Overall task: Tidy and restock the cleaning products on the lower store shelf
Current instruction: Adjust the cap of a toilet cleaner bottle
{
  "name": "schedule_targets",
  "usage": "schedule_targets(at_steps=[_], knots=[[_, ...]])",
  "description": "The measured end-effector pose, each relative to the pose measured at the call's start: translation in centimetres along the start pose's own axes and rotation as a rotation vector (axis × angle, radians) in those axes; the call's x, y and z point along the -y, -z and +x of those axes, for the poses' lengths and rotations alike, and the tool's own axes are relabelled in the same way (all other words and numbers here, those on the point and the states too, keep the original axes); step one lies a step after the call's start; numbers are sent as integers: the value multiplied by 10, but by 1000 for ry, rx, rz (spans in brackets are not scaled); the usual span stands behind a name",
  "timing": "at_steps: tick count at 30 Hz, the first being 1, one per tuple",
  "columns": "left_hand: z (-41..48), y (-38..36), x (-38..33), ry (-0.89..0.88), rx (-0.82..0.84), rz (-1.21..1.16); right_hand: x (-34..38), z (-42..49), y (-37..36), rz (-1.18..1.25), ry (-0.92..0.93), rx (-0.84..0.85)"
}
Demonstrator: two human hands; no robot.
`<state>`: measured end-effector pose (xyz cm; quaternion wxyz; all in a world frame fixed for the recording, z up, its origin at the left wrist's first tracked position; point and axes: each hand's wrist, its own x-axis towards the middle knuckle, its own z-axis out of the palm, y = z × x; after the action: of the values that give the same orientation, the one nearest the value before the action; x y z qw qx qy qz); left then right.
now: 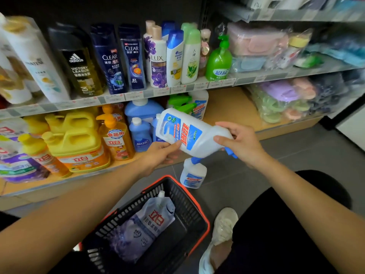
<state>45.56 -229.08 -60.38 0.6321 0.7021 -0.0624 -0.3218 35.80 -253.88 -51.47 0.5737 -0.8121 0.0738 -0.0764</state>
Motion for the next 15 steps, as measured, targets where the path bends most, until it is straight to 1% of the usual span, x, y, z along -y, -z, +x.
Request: schedule_targets(at_steps=[2,4,6,8,10,11,13,15], knots=[[11,-11,3,-42,13,78,12,18,19,-85,-6,4],[24,-18,6,-129,-39,212,21,38,35,-166,-1,14],[35,-18,3,-236,-133,355,26,56,49,-251,-7,11],[44,-14,-7,-374,-262,523,26,73,60,-366,-6,20],[54,-10,-18,-512,-368,729,18,89,69,-504,12,66],[61,-9,-23,-589,-393,812,13,97,70,-579,20,98],[77,-8,-32,-717,-387,934,0,110,70,-718,23,168],[95,-10,-39,-725,-327,1062,-17,119,64,-796,7,239]])
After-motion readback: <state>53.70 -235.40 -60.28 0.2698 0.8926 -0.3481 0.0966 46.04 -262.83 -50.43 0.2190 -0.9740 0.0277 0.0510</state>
